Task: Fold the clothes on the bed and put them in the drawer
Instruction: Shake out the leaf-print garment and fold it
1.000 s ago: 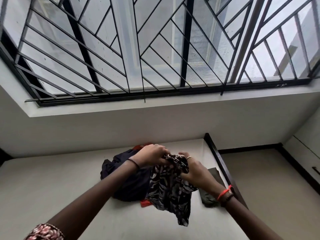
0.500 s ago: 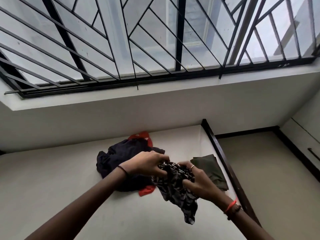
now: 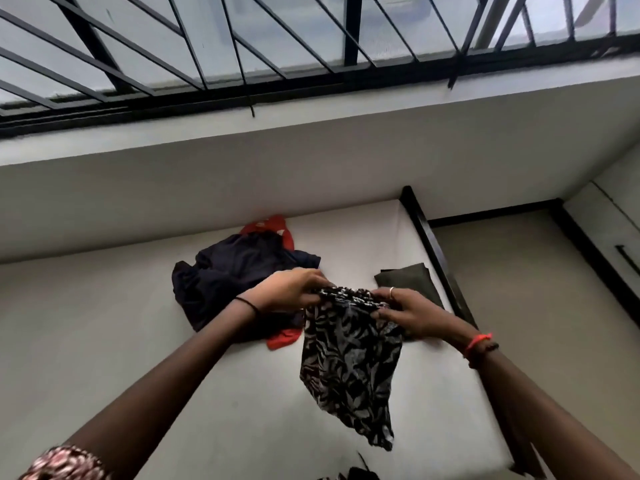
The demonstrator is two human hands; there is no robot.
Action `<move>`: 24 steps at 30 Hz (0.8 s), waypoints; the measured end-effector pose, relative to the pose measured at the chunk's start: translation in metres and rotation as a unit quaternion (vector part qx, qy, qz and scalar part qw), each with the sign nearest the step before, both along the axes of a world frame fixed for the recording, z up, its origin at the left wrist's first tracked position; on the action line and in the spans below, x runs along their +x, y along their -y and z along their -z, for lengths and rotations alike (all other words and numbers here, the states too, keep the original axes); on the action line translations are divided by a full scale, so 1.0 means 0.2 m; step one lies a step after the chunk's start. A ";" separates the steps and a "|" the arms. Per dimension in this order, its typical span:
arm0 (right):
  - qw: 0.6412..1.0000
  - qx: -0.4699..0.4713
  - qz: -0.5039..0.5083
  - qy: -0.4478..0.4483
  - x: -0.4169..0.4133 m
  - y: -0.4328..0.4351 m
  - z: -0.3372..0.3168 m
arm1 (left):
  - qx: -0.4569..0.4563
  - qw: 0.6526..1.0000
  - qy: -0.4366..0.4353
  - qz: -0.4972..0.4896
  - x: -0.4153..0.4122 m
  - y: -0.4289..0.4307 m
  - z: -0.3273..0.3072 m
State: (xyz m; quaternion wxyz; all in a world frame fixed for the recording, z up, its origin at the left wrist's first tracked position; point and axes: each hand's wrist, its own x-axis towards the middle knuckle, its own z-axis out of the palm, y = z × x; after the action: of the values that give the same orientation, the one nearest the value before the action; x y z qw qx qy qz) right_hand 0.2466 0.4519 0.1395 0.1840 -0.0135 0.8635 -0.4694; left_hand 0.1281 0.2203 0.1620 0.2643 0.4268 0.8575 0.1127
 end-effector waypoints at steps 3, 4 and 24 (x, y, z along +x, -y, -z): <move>0.995 0.056 0.051 -0.057 -0.12 -0.03 0.00 | 0.053 0.998 -0.035 -0.023 -0.12 -0.03 0.00; 0.993 0.064 0.057 -0.080 -0.15 -0.04 -0.03 | 0.080 0.995 -0.057 -0.024 -0.15 -0.04 -0.02; 0.970 0.213 -0.049 -0.106 0.49 0.42 1.42 | 0.096 0.982 -0.160 0.036 0.59 0.42 1.51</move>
State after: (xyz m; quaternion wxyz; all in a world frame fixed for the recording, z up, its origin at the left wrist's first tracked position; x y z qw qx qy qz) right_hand 0.3452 0.3674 -0.1454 0.1125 -0.0657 0.9565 -0.2612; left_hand 0.2462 0.1356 -0.1395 0.0848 0.4935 0.8579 0.1154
